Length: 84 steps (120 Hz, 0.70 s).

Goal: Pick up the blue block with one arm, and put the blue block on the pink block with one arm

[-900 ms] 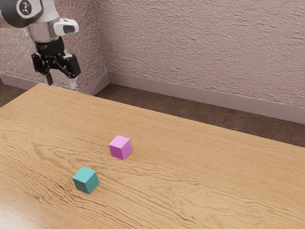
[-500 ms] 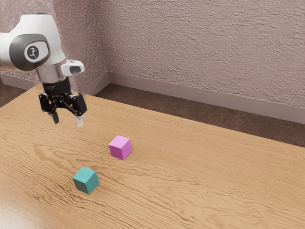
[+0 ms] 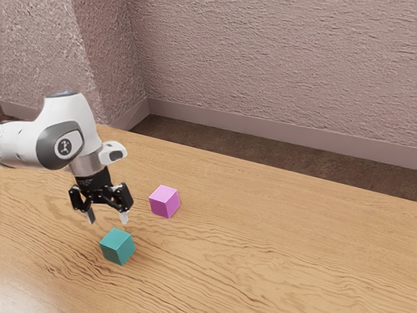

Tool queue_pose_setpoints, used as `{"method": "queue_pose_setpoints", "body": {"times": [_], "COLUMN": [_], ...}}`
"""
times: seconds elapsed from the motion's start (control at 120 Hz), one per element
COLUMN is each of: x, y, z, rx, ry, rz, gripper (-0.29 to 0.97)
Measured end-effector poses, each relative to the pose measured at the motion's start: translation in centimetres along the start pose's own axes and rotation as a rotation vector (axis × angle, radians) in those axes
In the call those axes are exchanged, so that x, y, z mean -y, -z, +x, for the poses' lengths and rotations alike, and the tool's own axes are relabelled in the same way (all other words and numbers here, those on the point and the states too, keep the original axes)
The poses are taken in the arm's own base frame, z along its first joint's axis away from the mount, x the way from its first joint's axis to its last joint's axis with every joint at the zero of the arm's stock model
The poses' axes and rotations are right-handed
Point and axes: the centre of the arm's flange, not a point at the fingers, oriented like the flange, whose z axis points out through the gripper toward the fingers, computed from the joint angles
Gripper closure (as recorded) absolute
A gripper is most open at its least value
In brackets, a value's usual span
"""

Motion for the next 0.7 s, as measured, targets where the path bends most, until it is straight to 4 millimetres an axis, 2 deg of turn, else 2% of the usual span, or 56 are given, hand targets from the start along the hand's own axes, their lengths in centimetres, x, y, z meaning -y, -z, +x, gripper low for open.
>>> {"method": "queue_pose_setpoints", "body": {"times": [0.175,0.292,0.408,0.7], "x": [0.5,1.5,2.0,2.2], "y": [-1.8,-3.2,-4.5,-5.8], "z": [0.7,1.2,0.3,-0.5], "rx": [-0.052,-0.065,-0.071,-0.097], "ry": [-0.09,-0.127,-0.167,-0.241], "rz": [0.026,0.038,0.04,0.041], "gripper": [0.0,0.0,0.0,0.0]}}
